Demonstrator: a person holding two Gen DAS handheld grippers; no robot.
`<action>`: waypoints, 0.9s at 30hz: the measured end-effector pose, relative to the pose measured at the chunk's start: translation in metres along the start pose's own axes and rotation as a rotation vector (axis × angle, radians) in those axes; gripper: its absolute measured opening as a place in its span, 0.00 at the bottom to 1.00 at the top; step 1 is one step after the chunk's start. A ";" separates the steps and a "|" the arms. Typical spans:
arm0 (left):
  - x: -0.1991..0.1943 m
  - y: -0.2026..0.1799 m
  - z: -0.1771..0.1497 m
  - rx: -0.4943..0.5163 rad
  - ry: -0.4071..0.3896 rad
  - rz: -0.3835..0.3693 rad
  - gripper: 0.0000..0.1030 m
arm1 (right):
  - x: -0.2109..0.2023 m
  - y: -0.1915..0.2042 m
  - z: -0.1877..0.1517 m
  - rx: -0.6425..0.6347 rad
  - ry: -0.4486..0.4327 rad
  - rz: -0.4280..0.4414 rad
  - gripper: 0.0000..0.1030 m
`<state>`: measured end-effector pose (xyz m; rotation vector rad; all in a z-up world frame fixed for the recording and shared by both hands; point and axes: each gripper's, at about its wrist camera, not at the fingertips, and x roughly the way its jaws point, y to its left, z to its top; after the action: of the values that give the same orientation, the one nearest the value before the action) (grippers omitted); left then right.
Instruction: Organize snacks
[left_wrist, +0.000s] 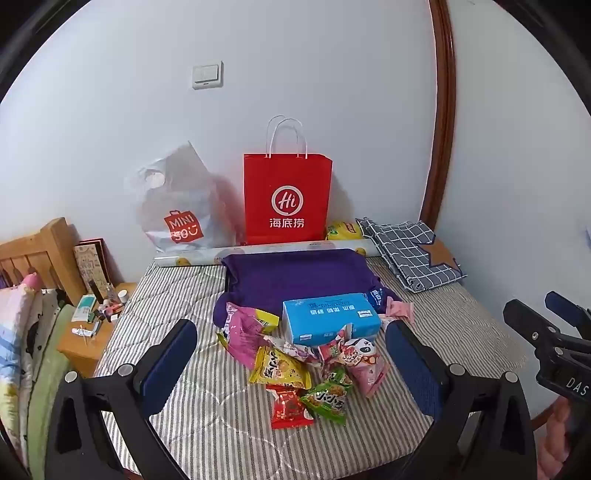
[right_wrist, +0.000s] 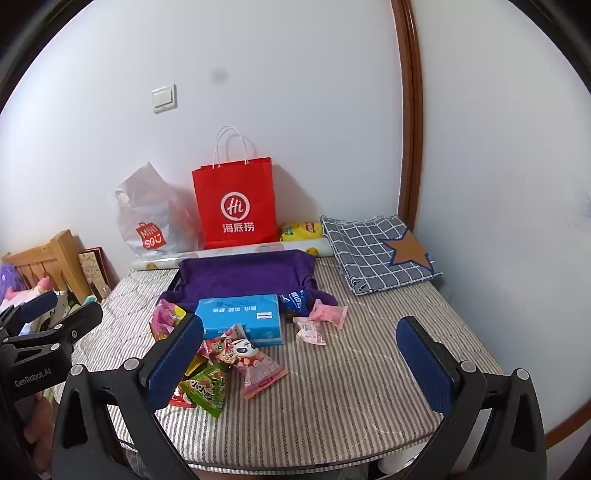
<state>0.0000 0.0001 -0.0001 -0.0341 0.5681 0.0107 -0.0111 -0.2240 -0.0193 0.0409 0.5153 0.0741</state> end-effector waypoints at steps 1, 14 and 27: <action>0.000 0.001 0.000 0.001 0.001 -0.002 0.99 | 0.000 0.000 0.000 0.001 0.001 0.000 1.00; 0.000 0.000 0.000 0.001 0.000 0.000 0.99 | -0.001 0.002 -0.001 -0.007 0.000 -0.001 1.00; -0.006 0.002 0.000 -0.001 0.002 -0.001 0.99 | -0.001 0.002 -0.001 -0.003 -0.002 0.003 1.00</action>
<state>-0.0047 0.0022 0.0030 -0.0353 0.5698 0.0105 -0.0128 -0.2223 -0.0196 0.0385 0.5130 0.0784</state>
